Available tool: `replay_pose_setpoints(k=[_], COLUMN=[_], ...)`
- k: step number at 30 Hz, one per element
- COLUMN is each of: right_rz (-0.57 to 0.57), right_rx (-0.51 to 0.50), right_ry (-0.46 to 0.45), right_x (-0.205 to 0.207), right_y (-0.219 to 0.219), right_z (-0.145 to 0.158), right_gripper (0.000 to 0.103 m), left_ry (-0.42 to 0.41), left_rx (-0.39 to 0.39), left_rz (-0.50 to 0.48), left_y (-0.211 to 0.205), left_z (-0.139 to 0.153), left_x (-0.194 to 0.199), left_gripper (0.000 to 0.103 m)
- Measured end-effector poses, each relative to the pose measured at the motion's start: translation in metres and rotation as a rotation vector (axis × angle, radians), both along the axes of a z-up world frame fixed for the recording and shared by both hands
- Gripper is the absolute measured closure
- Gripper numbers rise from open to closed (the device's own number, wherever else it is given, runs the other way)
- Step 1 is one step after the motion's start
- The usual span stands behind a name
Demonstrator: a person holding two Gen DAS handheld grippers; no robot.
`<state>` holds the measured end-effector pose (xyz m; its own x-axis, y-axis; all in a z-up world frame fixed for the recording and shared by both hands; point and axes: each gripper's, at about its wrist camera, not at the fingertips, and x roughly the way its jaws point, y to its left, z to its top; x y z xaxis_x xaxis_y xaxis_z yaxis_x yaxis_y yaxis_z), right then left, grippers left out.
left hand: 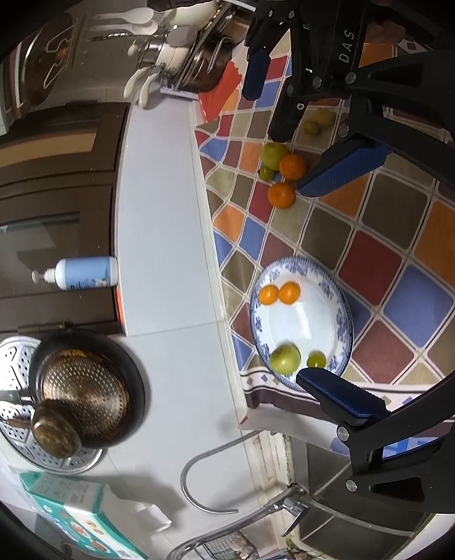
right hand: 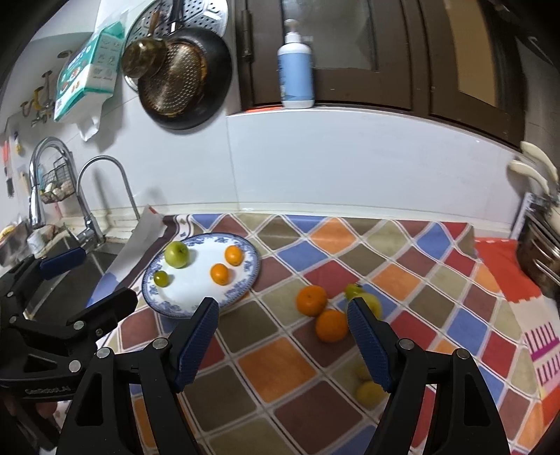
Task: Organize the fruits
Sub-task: 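Move both tools back toward the remaining fruits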
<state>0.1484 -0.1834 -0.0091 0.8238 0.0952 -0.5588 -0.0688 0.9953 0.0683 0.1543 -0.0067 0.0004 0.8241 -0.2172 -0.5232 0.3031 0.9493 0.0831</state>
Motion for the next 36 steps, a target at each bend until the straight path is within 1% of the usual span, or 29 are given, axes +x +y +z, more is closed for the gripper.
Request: replay_pose_setpoints(k=[11,16,22,27,33,36], right_rz=[-0.078,-0.1,-0.114,-0.123,-0.124,-0.109], right_rx=[-0.025,-0.045,-0.068,-0.069,-0.052,-0.042], right_ry=[0.007,0.018,0.05,0.079,0.13,0.16], right_x=[-0.029,-0.038,-0.041,-0.037,-0.024,-0.016], right_y=[-0.037,-0.051,-0.068,-0.08,-0.088,-0.087], right_z=[-0.003,-0.009,-0.021,-0.035,-0.057,-0.068], right_gripper=[0.027,0.027,0.027,0.027,0.027,0.029], left_ry=[-0.001,0.004,0.006,0.004,0.024,0.038], left_rx=[0.008,0.019,0.053,0.075,0.117,0.126], left_rz=[-0.073,-0.119,-0.188,-0.219,-0.252,-0.27], left_y=[-0.034,-0.05,-0.073,-0.086,-0.096,-0.098], left_z=[-0.008,-0.017,-0.031,-0.042,-0.057,-0.064], left_x=[-0.016,-0.02,-0.022,-0.017,-0.002,0.006], left_gripper=[0.003,0.003,0.003,0.003,0.012,0.016])
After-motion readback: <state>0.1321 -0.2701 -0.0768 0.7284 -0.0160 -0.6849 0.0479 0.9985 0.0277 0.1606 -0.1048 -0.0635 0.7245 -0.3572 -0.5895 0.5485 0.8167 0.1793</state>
